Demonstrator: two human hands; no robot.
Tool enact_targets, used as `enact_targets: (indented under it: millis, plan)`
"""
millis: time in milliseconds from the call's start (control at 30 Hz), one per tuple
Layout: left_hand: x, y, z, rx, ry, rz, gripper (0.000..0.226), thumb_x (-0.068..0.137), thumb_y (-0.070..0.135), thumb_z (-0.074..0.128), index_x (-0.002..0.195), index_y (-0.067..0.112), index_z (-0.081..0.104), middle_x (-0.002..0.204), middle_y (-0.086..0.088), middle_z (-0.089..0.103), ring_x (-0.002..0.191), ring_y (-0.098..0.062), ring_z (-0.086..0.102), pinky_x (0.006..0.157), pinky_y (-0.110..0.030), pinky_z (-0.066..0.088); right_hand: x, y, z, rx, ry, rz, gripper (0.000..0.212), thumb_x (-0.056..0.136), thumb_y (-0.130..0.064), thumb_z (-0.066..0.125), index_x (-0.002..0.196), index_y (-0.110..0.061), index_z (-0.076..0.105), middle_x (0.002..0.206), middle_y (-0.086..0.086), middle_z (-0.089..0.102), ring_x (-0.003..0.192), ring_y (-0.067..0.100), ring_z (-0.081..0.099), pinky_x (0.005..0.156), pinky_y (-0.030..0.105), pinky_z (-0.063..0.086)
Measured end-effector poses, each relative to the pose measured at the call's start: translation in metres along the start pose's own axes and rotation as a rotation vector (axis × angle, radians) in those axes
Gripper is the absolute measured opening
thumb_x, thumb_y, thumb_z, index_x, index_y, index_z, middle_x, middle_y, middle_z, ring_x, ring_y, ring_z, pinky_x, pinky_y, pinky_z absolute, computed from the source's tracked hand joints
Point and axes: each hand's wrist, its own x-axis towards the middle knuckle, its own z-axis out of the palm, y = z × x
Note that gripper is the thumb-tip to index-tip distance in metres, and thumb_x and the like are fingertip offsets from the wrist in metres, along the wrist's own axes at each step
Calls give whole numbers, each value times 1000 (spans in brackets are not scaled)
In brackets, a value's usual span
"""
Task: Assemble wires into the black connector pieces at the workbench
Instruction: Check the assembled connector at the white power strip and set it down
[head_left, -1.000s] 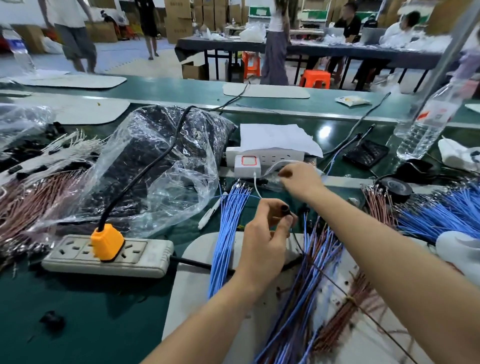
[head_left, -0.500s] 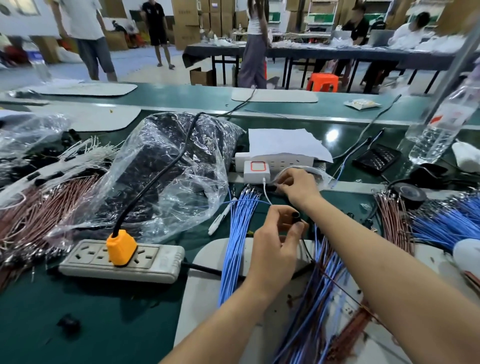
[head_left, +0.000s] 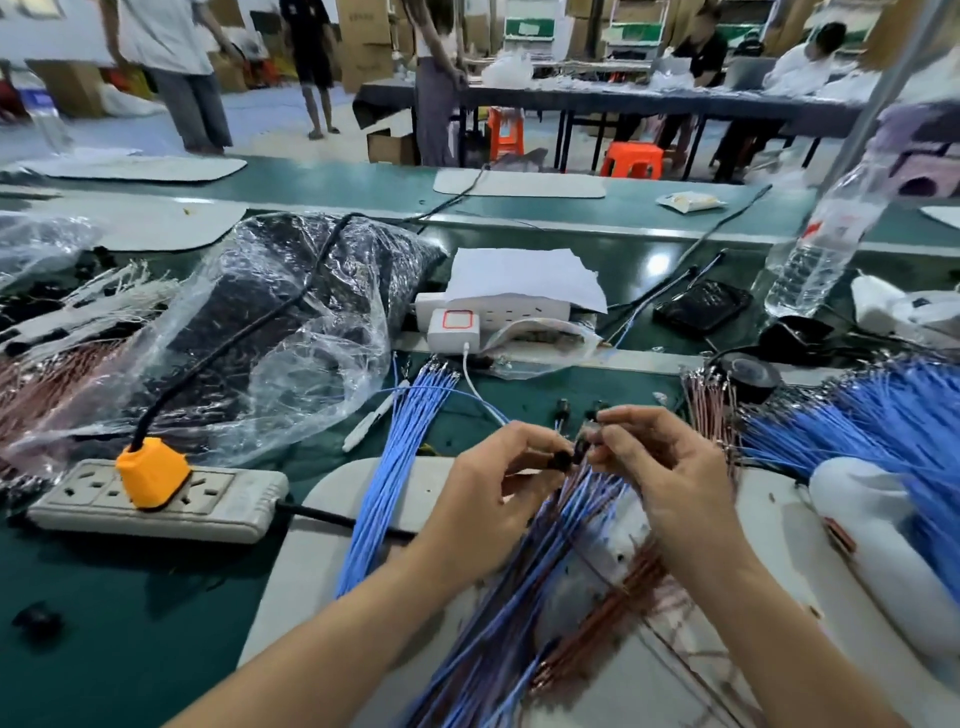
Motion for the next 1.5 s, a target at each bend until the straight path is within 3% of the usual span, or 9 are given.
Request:
enact_targets:
  millis: [133, 433, 633, 733, 933, 1000, 1133, 1267, 1500]
  plan:
    - [0, -1, 2, -11, -15, -21, 20, 86, -7, 62, 103, 3, 61, 98, -2, 70, 95, -12, 68, 86, -22, 51, -9, -5, -3, 86, -79, -12, 13, 83, 5, 62, 82, -7, 68, 70, 7, 71, 62, 13, 67, 63, 18, 54]
    - [-1, 4, 1, 40, -14, -10, 30, 85, -4, 64, 98, 23, 62, 91, 6, 71, 88, -8, 68, 79, -16, 50, -13, -11, -5, -88, -139, -181, 23, 79, 6, 68, 84, -16, 72, 72, -2, 73, 63, 5, 67, 66, 11, 50]
    - [0, 7, 0, 171, 10, 18, 29, 86, 1, 66, 103, 24, 65, 87, 11, 70, 77, -11, 67, 77, -31, 55, -14, -12, -7, -445, -124, -394, 28, 79, 5, 71, 89, -21, 72, 82, -10, 70, 77, 5, 68, 72, 16, 53]
    - [-1, 8, 1, 139, 21, -5, 26, 87, 0, 64, 103, 21, 65, 84, 11, 70, 72, -8, 67, 73, -24, 54, -14, -12, -8, -516, -131, -454, 22, 78, 3, 72, 89, -16, 73, 84, -12, 69, 79, 3, 67, 73, 16, 52]
    - [-2, 11, -1, 46, 7, -52, 23, 87, 6, 64, 96, 28, 62, 78, 5, 70, 63, -7, 63, 67, -18, 51, -11, -12, -9, -114, -196, -85, 18, 81, 5, 67, 85, -12, 70, 73, -1, 73, 62, 6, 69, 63, 12, 51]
    - [-1, 10, 0, 40, -1, -67, 22, 86, 11, 65, 96, 30, 62, 80, -1, 71, 65, -11, 64, 68, -21, 53, -11, -11, -9, -119, -195, -79, 18, 80, 5, 68, 82, -13, 69, 73, -1, 73, 63, 7, 69, 63, 12, 51]
    - [1, 8, 0, 81, 1, -67, 33, 77, 7, 75, 95, 32, 63, 84, 10, 71, 81, -8, 67, 79, -22, 52, -13, -9, -6, -191, -169, -103, 23, 80, 6, 69, 80, -17, 69, 72, -3, 72, 66, 7, 69, 65, 10, 50]
    - [-1, 8, 0, 90, -20, -55, 32, 80, 3, 72, 93, 31, 63, 81, 19, 70, 78, 1, 66, 77, -14, 49, -11, -10, -9, -88, -215, -15, 13, 80, 5, 68, 78, -8, 70, 65, 5, 70, 58, 10, 67, 60, 14, 51]
    - [-3, 9, -1, 9, -57, -79, 16, 82, 14, 70, 92, 25, 65, 81, 8, 73, 68, -7, 68, 72, -18, 52, -9, -10, -12, -67, -265, 56, 5, 78, 0, 70, 77, -5, 70, 62, 4, 67, 56, 9, 61, 58, 16, 50]
